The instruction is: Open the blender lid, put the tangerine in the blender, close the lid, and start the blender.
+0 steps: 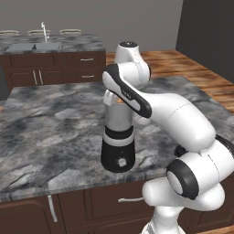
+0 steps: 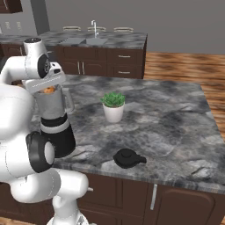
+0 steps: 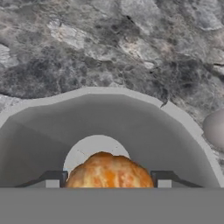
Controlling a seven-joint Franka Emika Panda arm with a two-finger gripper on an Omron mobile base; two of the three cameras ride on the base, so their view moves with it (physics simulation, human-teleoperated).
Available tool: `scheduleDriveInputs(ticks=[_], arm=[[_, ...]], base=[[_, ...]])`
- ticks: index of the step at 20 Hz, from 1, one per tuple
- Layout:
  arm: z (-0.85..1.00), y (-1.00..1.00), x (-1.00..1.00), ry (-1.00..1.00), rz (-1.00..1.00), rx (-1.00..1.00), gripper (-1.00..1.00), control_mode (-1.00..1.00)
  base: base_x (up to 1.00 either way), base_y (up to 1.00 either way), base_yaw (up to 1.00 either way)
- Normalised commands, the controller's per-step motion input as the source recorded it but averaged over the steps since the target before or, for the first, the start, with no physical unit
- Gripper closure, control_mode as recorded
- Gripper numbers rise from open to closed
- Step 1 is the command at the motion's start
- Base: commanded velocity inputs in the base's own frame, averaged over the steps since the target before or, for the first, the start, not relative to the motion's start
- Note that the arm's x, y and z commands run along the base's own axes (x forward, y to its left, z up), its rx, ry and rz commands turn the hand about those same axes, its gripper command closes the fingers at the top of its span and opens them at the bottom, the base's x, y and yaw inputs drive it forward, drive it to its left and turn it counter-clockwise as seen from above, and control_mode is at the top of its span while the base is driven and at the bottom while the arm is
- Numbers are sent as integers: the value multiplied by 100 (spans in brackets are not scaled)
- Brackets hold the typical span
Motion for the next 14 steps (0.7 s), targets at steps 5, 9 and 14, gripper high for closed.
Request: scheduleDriveInputs(ticks=[5,9,14], arm=[[2,-16,-3,-7,0,0,-100,-100],[30,-13,-14,-14,0,0,-100,-100],[74,-34,-42,-22,0,1,-100,-100]], base=[[0,0,0],[0,0,0],[0,0,0]])
